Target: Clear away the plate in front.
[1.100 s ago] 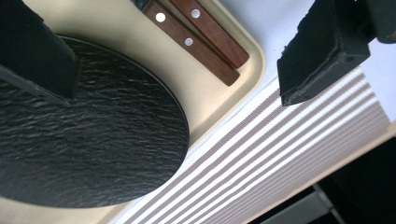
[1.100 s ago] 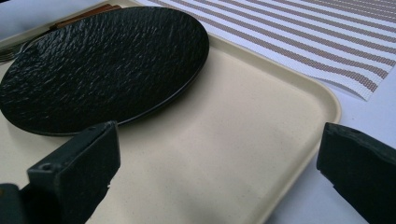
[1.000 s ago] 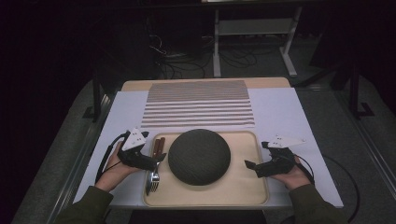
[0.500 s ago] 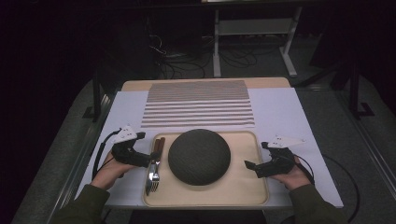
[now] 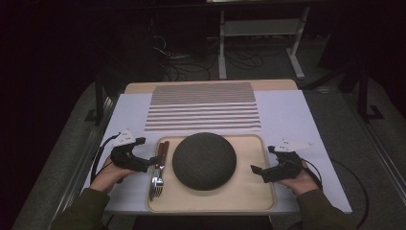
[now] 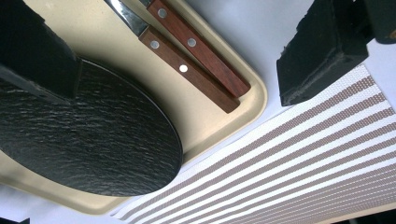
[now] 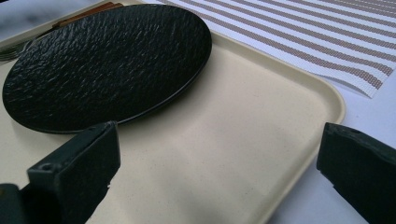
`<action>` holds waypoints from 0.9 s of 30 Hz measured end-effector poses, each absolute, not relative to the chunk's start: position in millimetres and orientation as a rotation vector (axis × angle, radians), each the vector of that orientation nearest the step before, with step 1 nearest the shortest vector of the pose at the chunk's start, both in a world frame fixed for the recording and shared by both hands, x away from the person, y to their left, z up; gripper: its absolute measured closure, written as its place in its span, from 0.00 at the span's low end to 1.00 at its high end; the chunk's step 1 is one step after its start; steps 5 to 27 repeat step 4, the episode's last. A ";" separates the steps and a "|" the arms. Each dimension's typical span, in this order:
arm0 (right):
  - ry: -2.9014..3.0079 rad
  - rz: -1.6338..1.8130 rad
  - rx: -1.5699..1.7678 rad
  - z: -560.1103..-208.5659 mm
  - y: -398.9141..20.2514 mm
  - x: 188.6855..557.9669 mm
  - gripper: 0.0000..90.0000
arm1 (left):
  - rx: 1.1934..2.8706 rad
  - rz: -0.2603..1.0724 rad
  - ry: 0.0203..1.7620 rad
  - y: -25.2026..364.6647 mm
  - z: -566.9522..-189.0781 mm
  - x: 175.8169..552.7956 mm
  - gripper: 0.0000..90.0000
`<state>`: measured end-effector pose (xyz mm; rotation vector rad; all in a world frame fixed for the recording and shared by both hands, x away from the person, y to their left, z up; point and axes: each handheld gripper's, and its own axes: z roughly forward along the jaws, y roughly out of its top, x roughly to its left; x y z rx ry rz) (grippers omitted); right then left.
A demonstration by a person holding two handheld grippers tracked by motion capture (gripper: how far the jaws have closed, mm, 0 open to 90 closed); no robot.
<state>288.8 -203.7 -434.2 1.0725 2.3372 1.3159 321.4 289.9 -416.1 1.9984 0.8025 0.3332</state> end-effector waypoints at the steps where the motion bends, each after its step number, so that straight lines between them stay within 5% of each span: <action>1: 2.338 1.315 1.073 -434.2 -203.7 288.8 0.00 | 2.002 0.335 0.799 290.0 -416.2 321.2 0.00; 27: 2.337 1.314 1.071 -434.2 -203.8 288.8 0.00 | 2.007 0.336 0.790 290.0 -416.2 321.0 0.00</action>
